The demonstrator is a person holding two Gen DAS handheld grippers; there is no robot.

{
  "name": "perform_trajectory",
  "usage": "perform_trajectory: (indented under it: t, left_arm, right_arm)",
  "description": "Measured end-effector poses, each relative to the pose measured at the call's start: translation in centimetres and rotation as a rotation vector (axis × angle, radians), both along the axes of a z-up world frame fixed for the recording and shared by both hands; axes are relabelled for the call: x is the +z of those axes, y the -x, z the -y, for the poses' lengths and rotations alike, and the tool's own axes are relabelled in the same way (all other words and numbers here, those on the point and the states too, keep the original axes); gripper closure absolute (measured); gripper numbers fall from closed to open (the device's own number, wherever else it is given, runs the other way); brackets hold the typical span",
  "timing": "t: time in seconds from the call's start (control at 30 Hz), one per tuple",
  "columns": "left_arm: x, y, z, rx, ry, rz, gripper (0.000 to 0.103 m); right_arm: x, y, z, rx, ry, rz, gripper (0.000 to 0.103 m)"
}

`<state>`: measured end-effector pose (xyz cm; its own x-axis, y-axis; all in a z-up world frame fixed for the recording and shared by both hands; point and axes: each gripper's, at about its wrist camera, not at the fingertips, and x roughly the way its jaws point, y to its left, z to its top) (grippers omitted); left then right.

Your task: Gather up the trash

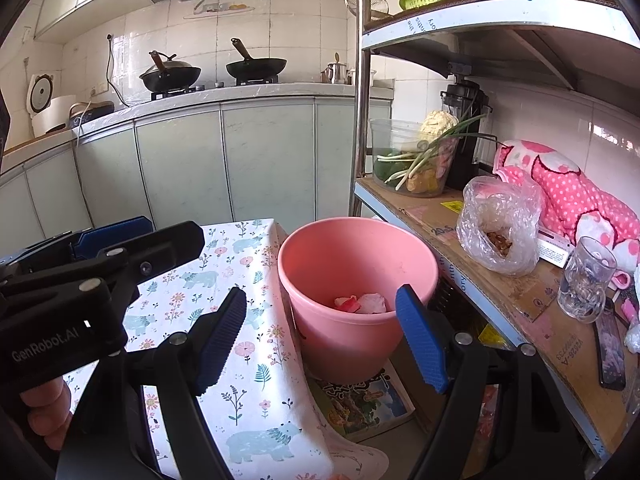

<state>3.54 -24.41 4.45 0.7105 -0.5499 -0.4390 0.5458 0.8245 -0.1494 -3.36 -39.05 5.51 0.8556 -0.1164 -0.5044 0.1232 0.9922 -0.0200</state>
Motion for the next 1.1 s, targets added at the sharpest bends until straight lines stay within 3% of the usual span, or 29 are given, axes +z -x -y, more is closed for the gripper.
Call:
perform_trajectory:
  t: [1.1]
  left_arm:
    - [0.29, 0.02, -0.25, 0.002, 0.000, 0.003, 0.043]
  right_arm:
    - [-0.40, -0.25, -0.89, 0.017, 0.009, -0.015, 0.026]
